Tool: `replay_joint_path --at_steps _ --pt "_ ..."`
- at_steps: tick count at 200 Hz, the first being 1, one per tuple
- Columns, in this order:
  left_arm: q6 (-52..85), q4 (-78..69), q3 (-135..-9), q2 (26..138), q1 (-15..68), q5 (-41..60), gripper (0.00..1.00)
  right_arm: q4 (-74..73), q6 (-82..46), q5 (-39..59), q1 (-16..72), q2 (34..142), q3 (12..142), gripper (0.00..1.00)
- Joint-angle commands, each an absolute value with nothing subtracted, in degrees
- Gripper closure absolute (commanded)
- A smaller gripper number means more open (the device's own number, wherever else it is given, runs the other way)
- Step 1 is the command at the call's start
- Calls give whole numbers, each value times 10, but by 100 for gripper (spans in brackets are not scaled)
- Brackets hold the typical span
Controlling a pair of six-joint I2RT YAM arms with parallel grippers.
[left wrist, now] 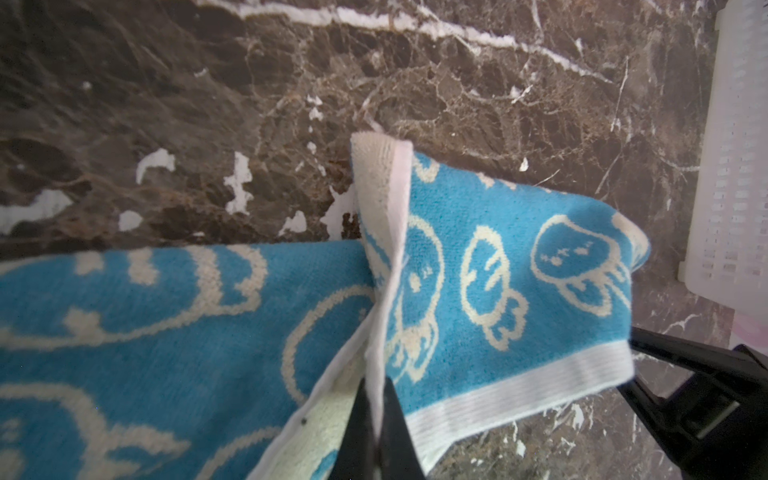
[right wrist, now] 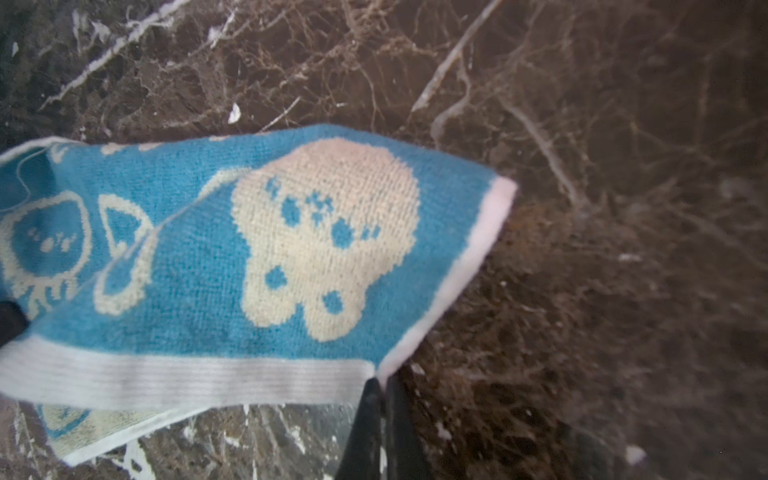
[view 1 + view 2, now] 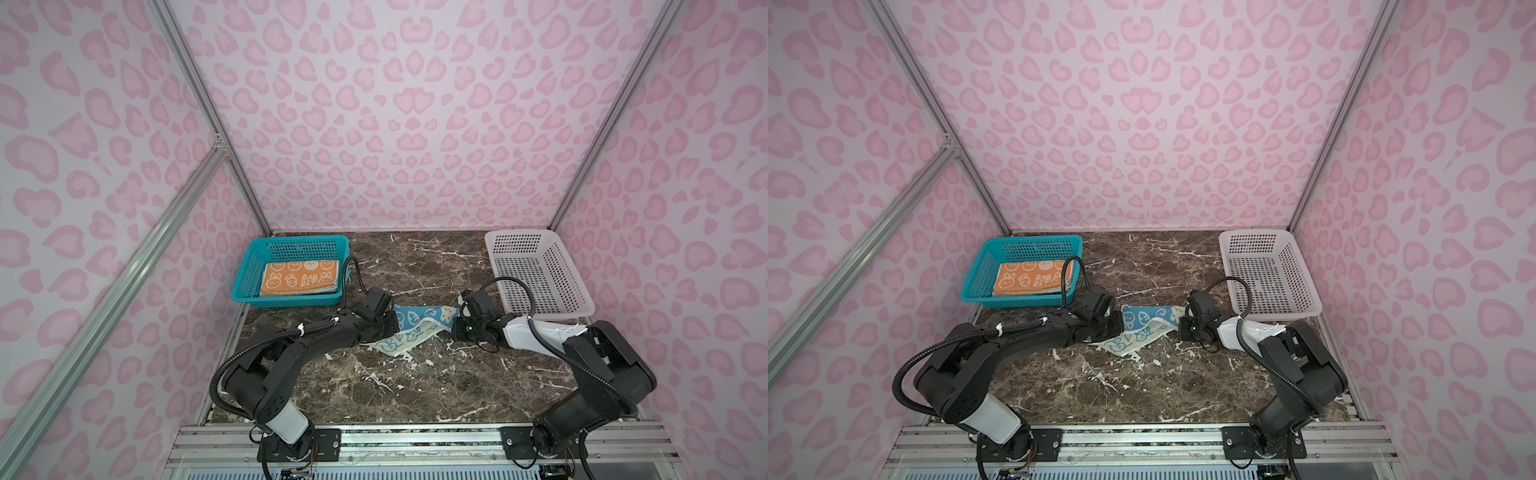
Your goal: Fold and stack the towels
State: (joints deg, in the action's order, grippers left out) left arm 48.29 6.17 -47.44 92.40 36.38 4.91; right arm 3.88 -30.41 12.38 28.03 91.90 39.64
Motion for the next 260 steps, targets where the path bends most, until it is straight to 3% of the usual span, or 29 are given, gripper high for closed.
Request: replay_joint_path --at_steps 1,66,102,121,168,217,260 --pt "483 58 -468 925 363 43 97 145 -303 113 281 929 388 100" --pt "473 84 -485 895 363 29 97 207 -291 112 269 839 420 100" --pt "479 74 -478 900 363 37 97 221 -285 105 268 850 425 100" --pt "481 72 -473 899 365 38 97 210 -284 104 269 863 416 80" --pt "481 72 -464 896 366 34 97 196 -283 104 283 860 408 52" --pt "483 71 -469 901 370 35 97 212 -281 68 308 903 436 55" --pt "479 79 -469 897 371 28 97 249 -282 -1 347 942 455 69"
